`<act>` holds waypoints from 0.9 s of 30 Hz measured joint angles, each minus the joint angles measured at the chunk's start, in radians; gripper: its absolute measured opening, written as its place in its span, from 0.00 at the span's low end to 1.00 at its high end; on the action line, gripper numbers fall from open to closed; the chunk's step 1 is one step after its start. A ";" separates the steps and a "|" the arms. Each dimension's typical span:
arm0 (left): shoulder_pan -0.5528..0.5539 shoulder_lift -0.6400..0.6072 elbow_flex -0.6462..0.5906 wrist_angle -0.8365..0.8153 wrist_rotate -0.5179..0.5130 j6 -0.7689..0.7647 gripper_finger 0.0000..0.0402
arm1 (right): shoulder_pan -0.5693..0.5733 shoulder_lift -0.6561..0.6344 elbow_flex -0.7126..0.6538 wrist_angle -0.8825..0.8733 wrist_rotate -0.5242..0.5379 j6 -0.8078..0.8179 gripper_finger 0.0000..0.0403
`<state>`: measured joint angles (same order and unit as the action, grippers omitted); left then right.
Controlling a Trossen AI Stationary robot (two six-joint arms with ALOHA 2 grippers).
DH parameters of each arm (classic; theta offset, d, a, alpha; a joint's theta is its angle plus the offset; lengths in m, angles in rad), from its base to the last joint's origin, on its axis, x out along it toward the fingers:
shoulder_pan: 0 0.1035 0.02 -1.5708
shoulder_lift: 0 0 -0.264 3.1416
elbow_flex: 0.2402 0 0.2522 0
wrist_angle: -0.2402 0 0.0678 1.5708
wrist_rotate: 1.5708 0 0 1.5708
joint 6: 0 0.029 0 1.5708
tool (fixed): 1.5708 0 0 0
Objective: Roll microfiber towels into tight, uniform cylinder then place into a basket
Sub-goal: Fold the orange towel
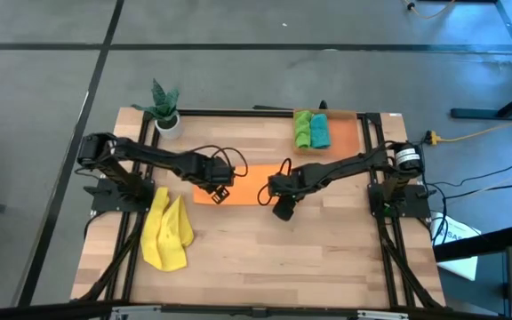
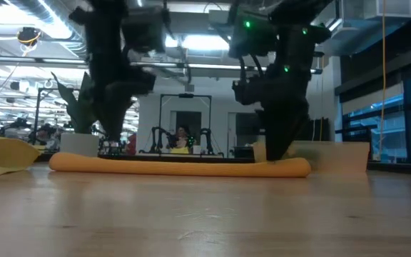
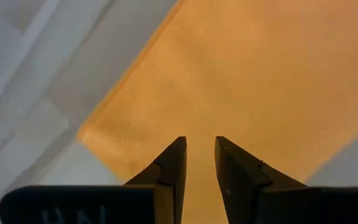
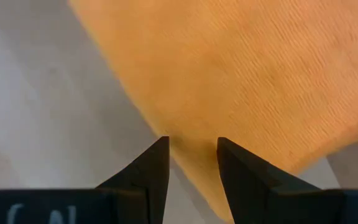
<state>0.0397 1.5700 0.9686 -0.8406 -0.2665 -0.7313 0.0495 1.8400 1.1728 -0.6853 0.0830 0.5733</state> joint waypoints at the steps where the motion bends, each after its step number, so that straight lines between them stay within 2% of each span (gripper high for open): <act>1: 0.001 0.001 -0.018 0.003 0.000 -0.014 0.19 | -0.001 0.000 -0.012 0.004 0.001 0.007 0.34; 12: 0.001 0.001 -0.110 0.053 -0.001 -0.048 0.19 | -0.021 -0.003 -0.110 0.090 0.012 0.074 0.34; 22: -0.048 0.001 -0.182 0.104 0.148 -0.071 0.19 | -0.095 -0.002 -0.113 0.104 0.036 0.015 0.34; 27: -0.096 -0.002 -0.190 0.134 0.165 -0.134 0.19 | -0.131 -0.002 -0.114 0.118 0.040 -0.039 0.34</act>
<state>-0.0564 1.5684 0.7784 -0.7069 -0.1016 -0.8651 -0.0813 1.8385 1.0592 -0.5672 0.1226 0.5341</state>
